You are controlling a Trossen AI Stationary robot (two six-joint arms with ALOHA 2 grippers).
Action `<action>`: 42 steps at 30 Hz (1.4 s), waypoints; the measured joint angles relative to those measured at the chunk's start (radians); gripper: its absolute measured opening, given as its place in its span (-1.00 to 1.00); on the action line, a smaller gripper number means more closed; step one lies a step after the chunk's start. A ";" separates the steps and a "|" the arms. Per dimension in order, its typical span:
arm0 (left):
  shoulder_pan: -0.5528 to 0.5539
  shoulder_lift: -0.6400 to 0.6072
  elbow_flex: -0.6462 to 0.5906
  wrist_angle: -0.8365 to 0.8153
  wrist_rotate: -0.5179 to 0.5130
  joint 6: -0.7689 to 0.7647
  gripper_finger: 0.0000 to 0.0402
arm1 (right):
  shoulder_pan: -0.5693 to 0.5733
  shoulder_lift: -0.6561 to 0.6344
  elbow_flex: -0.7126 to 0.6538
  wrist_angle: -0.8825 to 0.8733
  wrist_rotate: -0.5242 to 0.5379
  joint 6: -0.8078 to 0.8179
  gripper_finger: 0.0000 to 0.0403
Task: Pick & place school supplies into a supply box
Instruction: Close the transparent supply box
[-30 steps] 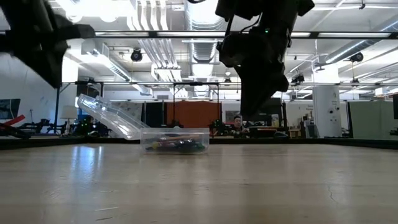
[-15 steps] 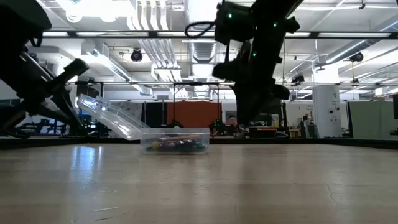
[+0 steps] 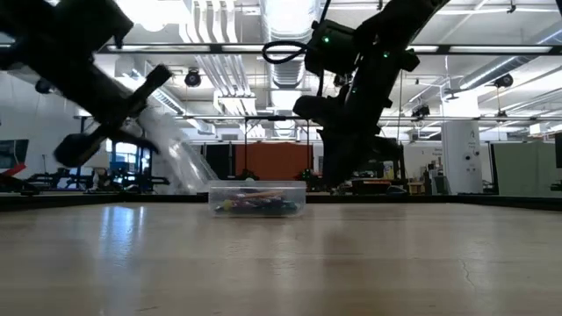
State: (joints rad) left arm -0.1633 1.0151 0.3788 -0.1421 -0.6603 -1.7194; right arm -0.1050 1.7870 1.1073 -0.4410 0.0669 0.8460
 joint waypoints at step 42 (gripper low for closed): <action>0.026 0.636 0.442 0.162 0.246 0.286 -1.00 | 0.070 -0.262 -0.101 0.125 -0.012 -0.086 -0.71</action>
State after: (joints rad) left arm -0.1369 1.6509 0.8210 0.0201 -0.4139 -1.4334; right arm -0.0348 1.5252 1.0058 -0.3165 0.0552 0.7601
